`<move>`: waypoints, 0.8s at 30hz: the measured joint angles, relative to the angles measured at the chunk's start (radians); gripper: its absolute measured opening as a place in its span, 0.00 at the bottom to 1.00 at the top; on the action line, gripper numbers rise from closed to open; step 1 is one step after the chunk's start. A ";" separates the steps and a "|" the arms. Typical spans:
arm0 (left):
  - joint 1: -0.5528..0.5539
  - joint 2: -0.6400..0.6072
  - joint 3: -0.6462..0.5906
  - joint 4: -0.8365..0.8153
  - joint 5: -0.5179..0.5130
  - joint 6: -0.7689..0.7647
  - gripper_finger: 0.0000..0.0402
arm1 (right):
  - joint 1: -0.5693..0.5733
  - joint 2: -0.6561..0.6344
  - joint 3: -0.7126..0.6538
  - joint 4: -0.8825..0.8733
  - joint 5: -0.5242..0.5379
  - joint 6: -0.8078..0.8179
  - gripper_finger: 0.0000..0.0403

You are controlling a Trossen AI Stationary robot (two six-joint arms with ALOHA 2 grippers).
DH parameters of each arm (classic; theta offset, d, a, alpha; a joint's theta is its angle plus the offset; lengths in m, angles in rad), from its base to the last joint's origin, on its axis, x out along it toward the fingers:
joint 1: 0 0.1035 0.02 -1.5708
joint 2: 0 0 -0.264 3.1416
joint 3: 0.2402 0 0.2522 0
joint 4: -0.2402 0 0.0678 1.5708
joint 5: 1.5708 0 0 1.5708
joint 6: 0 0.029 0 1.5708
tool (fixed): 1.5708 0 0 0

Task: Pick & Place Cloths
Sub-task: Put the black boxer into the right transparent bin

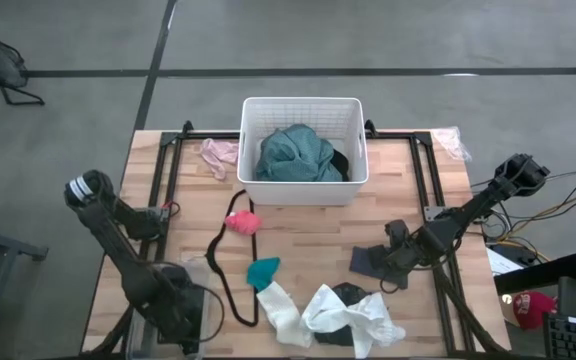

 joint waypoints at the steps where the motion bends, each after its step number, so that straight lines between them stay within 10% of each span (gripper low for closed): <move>1: 0.000 0.004 -0.008 0.014 0.015 0.000 0.61 | 0.000 0.000 0.000 0.000 0.000 0.000 0.70; 11: 0.006 -0.082 -0.011 0.022 0.029 -0.031 0.05 | 0.000 -0.005 0.020 0.002 0.000 0.004 0.73; 24: 0.007 -0.399 0.063 -0.039 -0.173 -0.272 0.02 | -0.016 -0.020 0.200 -0.027 0.100 -0.264 0.62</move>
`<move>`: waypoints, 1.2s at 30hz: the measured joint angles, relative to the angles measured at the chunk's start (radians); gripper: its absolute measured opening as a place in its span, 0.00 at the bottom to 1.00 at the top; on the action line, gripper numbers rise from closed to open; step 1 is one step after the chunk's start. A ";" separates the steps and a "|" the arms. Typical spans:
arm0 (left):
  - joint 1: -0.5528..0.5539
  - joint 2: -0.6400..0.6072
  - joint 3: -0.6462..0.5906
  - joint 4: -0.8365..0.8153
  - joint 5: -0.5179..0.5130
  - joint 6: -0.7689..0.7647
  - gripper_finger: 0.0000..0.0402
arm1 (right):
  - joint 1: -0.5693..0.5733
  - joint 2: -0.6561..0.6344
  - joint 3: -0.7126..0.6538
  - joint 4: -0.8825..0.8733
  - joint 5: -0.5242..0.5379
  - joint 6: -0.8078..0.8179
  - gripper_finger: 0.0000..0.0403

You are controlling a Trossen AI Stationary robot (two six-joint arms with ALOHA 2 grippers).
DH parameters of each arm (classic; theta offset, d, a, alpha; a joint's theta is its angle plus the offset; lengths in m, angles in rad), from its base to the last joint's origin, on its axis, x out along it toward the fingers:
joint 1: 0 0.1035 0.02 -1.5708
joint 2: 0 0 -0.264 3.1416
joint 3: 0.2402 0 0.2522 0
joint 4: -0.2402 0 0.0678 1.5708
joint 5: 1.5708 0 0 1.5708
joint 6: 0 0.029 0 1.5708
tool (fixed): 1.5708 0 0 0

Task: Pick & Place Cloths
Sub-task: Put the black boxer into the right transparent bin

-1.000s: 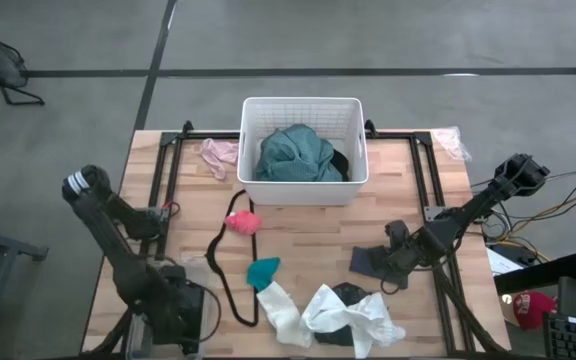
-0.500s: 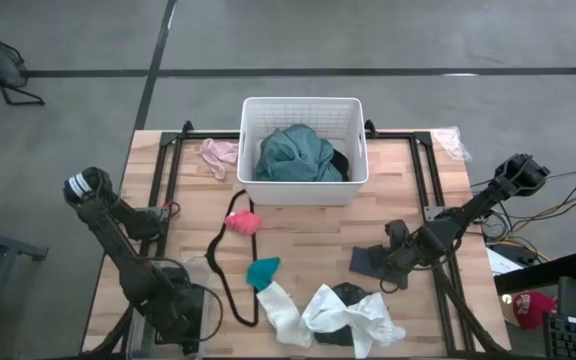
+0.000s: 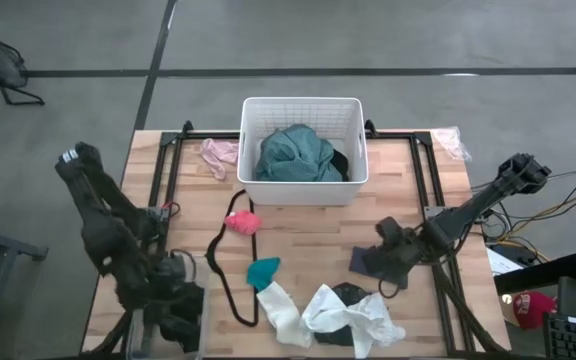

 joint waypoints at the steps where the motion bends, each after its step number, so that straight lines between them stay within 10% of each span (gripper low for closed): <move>1: 0.000 -0.017 0.021 -0.017 -0.025 -0.005 0.02 | 0.000 0.000 0.018 0.001 0.011 -0.023 0.61; 18: 0.054 0.007 0.636 -0.192 -0.584 0.269 0.02 | -0.054 0.044 0.488 0.125 0.368 -0.689 0.65; 36: 0.349 0.253 0.916 0.031 -0.599 0.624 0.02 | -0.106 0.397 0.926 0.405 0.386 -1.163 0.79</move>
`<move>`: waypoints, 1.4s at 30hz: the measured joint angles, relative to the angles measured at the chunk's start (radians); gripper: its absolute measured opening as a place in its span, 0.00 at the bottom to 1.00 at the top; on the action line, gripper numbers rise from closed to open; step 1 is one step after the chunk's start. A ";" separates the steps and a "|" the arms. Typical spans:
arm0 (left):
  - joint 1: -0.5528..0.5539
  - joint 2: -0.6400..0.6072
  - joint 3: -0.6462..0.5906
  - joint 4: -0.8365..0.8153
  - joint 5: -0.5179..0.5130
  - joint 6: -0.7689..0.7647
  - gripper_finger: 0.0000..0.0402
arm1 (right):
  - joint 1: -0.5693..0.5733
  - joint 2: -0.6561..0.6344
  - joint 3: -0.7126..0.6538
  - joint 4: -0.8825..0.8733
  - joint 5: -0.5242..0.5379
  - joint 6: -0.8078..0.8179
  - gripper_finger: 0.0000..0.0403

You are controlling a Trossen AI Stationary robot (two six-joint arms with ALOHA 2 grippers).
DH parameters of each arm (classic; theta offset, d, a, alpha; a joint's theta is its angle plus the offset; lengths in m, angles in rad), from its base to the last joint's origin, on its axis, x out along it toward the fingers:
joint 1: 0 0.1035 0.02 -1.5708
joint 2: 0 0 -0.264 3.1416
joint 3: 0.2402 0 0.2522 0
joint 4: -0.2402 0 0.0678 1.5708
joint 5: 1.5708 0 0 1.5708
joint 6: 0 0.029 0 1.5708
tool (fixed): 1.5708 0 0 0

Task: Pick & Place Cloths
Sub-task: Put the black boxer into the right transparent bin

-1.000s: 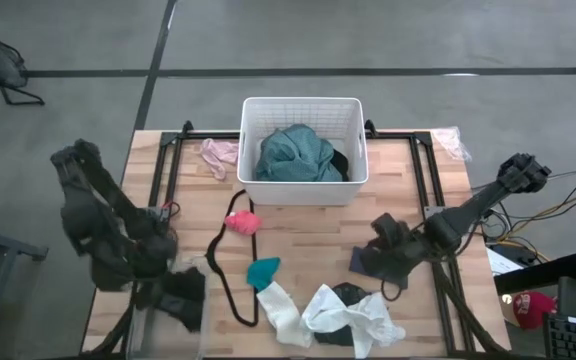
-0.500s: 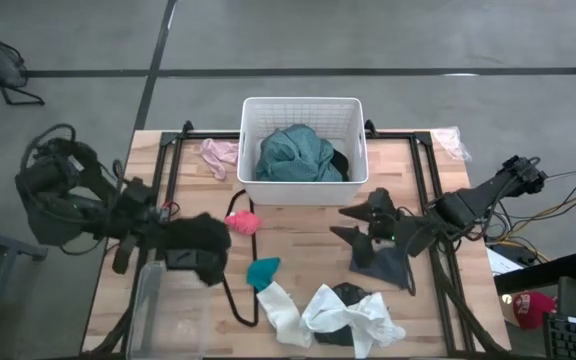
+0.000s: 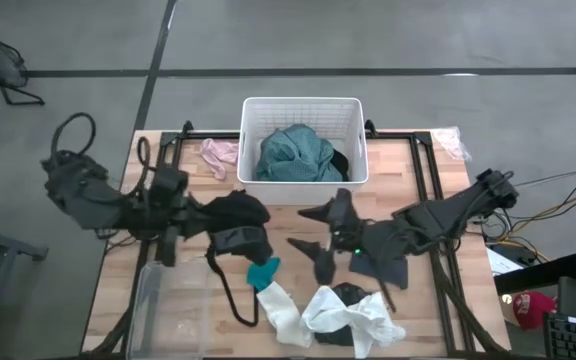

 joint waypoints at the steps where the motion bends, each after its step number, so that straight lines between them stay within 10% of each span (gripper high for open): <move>1: 0.014 0.010 0.000 0.026 0.010 0.020 0.02 | -0.006 0.025 0.030 0.000 0.001 -0.021 0.80; 13: 0.090 0.126 -0.002 0.189 0.191 0.084 0.03 | -0.048 0.290 0.401 -0.061 0.018 -0.173 0.81; 25: 0.091 0.129 0.001 0.215 0.226 0.095 0.04 | -0.026 0.299 0.552 -0.219 -0.010 -0.154 0.07; 33: 0.092 0.129 0.001 0.216 0.231 0.124 0.08 | 0.015 0.223 0.552 -0.300 -0.062 -0.084 0.04; 42: 0.092 0.128 0.001 0.219 0.239 0.194 0.35 | 0.116 0.173 0.552 -0.570 -0.151 0.226 0.04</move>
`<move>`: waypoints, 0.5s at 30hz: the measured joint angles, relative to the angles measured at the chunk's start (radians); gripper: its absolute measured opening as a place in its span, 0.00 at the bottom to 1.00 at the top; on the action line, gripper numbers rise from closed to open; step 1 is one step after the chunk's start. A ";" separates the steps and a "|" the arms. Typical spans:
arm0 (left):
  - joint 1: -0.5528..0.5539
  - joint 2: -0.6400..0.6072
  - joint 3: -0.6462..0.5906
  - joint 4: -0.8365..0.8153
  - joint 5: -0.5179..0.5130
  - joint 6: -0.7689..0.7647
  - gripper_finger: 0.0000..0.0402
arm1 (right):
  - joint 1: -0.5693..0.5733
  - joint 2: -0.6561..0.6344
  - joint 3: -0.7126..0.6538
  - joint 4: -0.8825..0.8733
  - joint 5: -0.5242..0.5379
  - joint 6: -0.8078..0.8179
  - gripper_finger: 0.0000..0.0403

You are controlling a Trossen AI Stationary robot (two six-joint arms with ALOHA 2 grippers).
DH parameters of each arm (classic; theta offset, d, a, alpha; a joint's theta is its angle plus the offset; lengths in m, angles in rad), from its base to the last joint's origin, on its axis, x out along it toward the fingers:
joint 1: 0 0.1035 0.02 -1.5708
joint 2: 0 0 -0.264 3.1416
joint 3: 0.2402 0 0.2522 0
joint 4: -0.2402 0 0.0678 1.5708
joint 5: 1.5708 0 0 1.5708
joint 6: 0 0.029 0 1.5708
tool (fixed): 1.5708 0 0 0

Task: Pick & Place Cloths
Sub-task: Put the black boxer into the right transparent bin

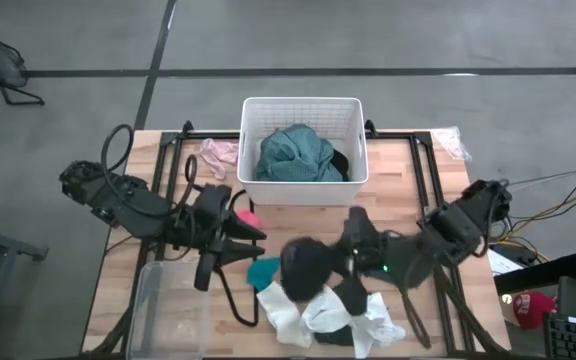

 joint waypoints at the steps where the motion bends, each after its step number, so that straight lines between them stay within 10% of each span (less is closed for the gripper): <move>1: 0.000 0.000 0.000 0.000 0.000 0.019 0.38 | 0.011 0.000 0.000 -0.026 -0.019 0.046 0.04; 15: 0.003 0.000 0.000 -0.001 -0.009 0.174 0.46 | 0.176 0.000 -0.161 -0.266 -0.187 0.600 0.03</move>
